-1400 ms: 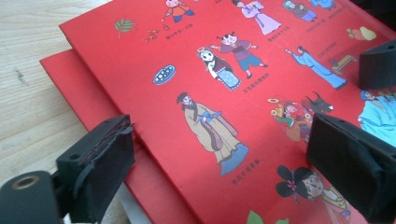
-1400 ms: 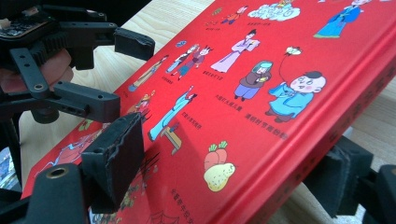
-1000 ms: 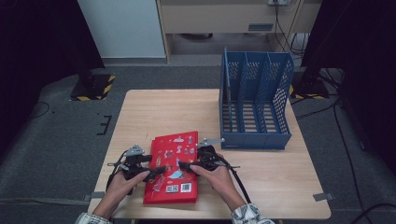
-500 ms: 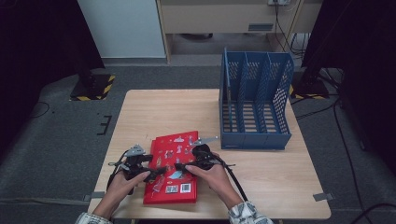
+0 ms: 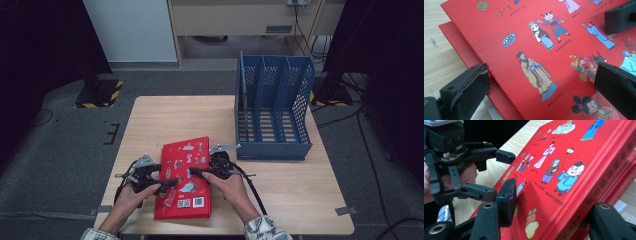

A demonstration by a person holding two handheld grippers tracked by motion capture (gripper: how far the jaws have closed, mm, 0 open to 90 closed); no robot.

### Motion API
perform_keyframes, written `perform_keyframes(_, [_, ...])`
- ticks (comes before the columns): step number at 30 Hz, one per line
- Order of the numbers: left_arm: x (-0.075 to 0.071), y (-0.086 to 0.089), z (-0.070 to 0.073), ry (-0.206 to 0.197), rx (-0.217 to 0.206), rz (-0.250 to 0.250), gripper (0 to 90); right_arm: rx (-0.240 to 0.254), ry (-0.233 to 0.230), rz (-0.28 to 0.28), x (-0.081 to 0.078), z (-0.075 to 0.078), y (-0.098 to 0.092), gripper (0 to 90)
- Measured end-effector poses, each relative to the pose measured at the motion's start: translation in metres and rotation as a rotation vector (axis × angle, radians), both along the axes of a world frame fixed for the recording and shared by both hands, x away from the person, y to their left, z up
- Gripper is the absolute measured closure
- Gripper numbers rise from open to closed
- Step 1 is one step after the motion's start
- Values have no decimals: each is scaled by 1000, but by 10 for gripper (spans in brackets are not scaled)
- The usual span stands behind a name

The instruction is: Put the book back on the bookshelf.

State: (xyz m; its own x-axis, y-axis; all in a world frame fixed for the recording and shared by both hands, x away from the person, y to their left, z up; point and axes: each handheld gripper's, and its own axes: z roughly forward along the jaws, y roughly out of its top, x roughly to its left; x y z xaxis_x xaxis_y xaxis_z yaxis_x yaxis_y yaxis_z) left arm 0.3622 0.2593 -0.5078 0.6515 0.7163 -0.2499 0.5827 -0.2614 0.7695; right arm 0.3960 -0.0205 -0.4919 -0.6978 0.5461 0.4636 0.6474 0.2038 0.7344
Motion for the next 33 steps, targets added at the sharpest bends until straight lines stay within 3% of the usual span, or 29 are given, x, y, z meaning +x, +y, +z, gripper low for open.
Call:
perform_keyframes(6, [1, 3, 1, 0, -18, 11, 0, 30, 2, 7, 0, 4, -3, 534])
perform_keyframes(8, [1, 4, 1, -1, -37, 20, 0, 58, -20, 6, -1, 7, -4, 551])
perform_keyframes(11, [1, 5, 1, 3, -39, 15, 0, 41, -26, 13, 0, 11, -2, 557])
perform_keyframes(19, [1, 7, 2, 6, -55, 13, 0, 61, -43, 23, -2, 14, 0, 592])
perform_keyframes(33, [3, 17, 2, 51, -157, -5, 0, 139, -80, 40, -3, 23, -4, 652])
